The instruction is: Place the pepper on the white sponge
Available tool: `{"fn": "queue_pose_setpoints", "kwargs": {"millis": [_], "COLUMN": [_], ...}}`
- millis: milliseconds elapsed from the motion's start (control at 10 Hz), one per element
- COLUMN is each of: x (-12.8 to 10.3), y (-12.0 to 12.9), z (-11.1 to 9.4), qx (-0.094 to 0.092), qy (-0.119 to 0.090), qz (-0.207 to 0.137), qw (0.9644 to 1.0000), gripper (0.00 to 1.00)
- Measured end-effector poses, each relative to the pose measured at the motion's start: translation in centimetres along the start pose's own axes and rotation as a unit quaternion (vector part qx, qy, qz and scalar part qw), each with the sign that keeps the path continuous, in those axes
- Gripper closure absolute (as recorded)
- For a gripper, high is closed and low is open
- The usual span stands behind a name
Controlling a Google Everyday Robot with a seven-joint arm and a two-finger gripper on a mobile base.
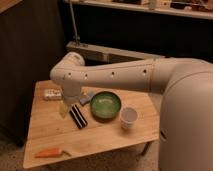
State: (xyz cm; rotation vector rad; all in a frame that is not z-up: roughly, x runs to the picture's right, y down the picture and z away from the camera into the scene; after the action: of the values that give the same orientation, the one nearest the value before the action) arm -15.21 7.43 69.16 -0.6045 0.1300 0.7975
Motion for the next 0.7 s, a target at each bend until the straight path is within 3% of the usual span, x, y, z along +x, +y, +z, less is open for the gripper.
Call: {"fn": "queue_pose_setpoints", "kwargs": {"millis": [200, 400, 700], "x": [-1.0, -1.5, -0.8], "y": [0.1, 2.2, 8.5], "z": [0.2, 0.5, 1.3], "qx": [0.002, -0.007, -0.046], "qy": [-0.015, -0.029, -0.056], "qz": [-0.046, -0.103, -0.204], "qw": [0.9988, 0.9942, 0.9763], "gripper": [0.20, 0.20, 0.20]}}
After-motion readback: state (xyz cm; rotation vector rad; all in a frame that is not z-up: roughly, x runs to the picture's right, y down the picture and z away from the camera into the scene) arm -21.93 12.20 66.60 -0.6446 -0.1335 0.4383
